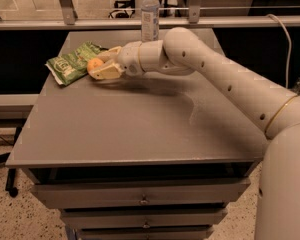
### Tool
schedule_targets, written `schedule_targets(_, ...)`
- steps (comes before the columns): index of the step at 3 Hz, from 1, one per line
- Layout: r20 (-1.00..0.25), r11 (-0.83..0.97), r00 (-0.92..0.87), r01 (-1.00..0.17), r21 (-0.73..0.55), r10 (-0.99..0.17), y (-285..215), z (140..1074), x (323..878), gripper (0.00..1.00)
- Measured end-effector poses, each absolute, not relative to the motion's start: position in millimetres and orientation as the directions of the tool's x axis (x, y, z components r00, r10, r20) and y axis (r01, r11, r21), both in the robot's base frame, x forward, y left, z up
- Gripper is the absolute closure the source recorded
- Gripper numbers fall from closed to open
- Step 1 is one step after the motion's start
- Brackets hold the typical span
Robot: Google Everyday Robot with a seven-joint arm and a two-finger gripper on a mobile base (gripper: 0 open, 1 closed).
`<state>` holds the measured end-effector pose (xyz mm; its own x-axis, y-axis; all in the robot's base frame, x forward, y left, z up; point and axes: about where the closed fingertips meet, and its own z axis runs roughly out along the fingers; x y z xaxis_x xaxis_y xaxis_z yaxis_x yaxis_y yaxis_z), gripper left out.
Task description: Move orange near green jalapeno chip bag
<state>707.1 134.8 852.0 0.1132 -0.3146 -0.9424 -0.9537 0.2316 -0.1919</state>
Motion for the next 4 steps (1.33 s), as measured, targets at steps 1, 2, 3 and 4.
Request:
schedule_targets(1, -0.939, 0.251, 0.095, -0.95, -0.184, -0.33, 138.1, 843.6, 717.6, 0.64)
schedule_targets(2, -0.938, 0.267, 0.083, -0.947, -0.179, -0.336, 138.2, 840.3, 723.2, 0.4)
schedule_targets(3, -0.937, 0.274, 0.073, -0.946, -0.174, -0.341, 136.8, 838.4, 725.5, 0.17)
schedule_targets(4, -0.938, 0.278, 0.069, -0.946, -0.17, -0.339, 134.4, 840.0, 724.4, 0.0)
